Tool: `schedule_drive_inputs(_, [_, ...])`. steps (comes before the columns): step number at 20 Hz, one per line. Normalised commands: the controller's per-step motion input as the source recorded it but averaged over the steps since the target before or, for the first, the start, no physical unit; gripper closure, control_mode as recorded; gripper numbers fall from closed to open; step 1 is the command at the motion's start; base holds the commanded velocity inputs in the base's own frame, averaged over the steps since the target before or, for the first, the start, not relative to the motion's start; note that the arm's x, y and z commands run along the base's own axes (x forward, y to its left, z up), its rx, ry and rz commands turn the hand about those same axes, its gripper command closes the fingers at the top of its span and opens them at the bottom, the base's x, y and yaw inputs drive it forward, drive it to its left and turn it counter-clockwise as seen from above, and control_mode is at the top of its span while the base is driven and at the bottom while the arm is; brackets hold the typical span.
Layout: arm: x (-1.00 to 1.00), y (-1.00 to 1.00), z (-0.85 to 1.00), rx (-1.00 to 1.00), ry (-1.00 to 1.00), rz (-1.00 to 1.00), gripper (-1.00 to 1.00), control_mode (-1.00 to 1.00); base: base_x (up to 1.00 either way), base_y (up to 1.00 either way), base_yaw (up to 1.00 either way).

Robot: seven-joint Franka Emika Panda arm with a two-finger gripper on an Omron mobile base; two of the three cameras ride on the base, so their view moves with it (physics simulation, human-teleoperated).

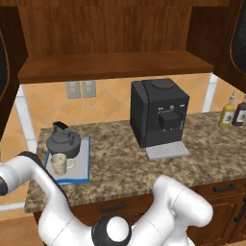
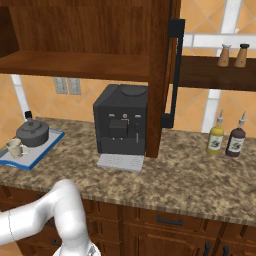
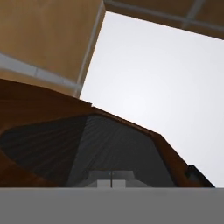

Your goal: Pick the kettle from the counter and place it on the tray. Then pick the mug from the cabinet and place it on the tray. Then close the cabinet doors.

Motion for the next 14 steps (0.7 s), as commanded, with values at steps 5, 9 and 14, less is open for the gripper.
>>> schedule_drive_inputs(5, [-0.13,-0.25,0.16,0.20,-0.21,0.00,1.00,-1.00,0.00,0.00,0.00])
schedule_drive_inputs(9, [-0.34,-0.49,0.00,0.24,-0.23,0.00,1.00,-1.00,0.00,0.00,0.00])
schedule_drive_inputs(14, [-0.51,-0.69,0.33,0.24,-0.13,0.00,1.00,-1.00,0.00,0.00,0.00])
